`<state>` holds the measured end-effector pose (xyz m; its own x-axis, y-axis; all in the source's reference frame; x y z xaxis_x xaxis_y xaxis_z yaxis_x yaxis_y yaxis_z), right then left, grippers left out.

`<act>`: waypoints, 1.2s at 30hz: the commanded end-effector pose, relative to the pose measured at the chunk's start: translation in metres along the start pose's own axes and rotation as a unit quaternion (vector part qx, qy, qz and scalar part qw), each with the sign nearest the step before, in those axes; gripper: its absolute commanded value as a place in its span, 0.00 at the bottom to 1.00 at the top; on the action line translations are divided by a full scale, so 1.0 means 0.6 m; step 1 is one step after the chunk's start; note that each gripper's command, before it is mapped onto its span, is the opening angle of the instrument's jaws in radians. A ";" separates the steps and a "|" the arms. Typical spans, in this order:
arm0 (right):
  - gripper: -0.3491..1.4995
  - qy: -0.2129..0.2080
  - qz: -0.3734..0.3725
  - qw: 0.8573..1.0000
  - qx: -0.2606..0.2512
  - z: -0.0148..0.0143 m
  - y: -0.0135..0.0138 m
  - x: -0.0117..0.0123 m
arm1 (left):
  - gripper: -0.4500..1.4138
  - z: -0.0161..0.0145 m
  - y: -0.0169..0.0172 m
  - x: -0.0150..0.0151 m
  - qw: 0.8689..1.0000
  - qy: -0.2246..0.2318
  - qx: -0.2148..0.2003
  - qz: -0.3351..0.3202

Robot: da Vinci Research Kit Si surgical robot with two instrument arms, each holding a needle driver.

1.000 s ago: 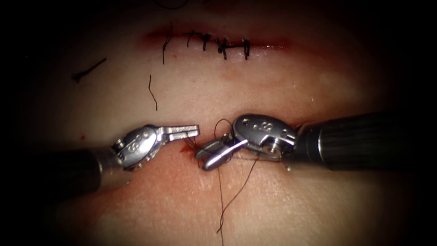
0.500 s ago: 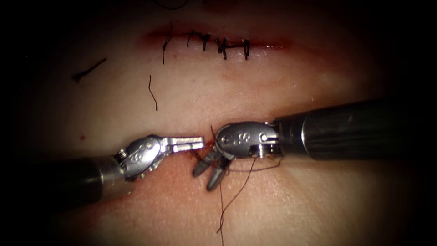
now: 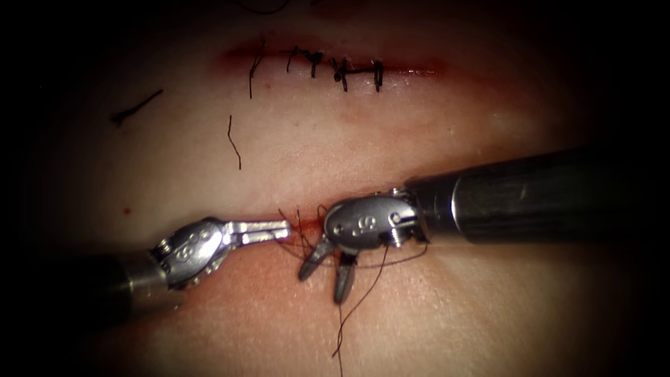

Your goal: Wound Closure

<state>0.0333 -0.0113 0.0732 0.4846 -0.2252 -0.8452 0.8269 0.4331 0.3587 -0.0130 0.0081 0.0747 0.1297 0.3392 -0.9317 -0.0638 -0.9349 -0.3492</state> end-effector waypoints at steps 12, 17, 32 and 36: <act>0.40 -0.041 -0.010 0.999 -0.007 0.0059 0.0015 -0.0050 | 0.00 0.0011 0.0012 -0.0024 1.000 -0.001 0.000 0.000; 0.38 -0.051 -0.016 0.999 -0.007 0.0078 0.0014 -0.0056 | 0.00 0.0010 0.0015 -0.0025 1.000 -0.001 0.001 0.000; 0.37 -0.074 -0.032 0.997 0.010 0.0129 -0.0026 -0.0052 | 0.00 0.0001 0.0015 -0.0024 1.000 -0.001 -0.001 -0.003; 0.36 -0.076 -0.036 0.996 0.011 0.0141 -0.0031 -0.0044 | 0.00 0.0001 0.0016 -0.0025 1.000 -0.001 0.000 -0.005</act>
<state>0.0323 -0.0182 0.0775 0.4612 -0.3858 -0.7991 0.8652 0.3952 0.3085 -0.0127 0.0071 0.0751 0.1270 0.3472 -0.9291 -0.0636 -0.9319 -0.3570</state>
